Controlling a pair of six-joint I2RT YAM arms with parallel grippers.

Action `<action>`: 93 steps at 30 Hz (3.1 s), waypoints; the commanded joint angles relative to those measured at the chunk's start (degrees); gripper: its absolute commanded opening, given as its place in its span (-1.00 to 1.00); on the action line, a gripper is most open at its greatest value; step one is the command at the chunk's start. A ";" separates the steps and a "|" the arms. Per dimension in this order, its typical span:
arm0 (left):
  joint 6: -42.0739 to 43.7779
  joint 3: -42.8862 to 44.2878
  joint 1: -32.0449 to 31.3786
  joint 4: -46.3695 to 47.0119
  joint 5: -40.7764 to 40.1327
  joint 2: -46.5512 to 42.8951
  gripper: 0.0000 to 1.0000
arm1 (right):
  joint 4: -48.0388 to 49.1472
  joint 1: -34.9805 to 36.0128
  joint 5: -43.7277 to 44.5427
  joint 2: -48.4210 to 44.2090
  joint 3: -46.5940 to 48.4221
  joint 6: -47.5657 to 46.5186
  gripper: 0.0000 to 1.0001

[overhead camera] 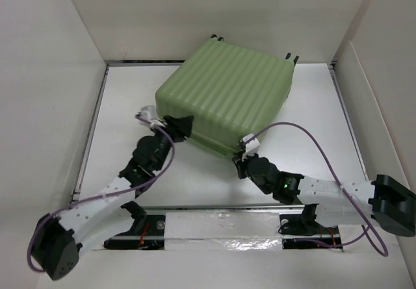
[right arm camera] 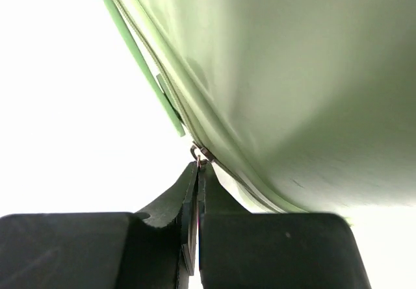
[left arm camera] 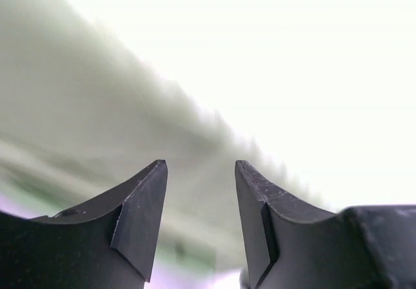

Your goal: Pack the luggage

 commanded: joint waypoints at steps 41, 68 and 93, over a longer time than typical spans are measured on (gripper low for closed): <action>-14.60 -15.87 27.10 29.93 27.48 18.22 -0.08 | -9.35 7.54 -35.76 47.73 64.69 -20.66 -1.00; -11.34 -14.82 27.10 17.18 23.08 9.41 -0.04 | -22.08 14.05 -30.15 17.26 46.79 -20.23 0.83; -5.90 -15.70 27.10 12.26 30.64 1.06 -0.12 | -10.77 -67.61 -44.16 -0.63 17.08 -6.43 0.36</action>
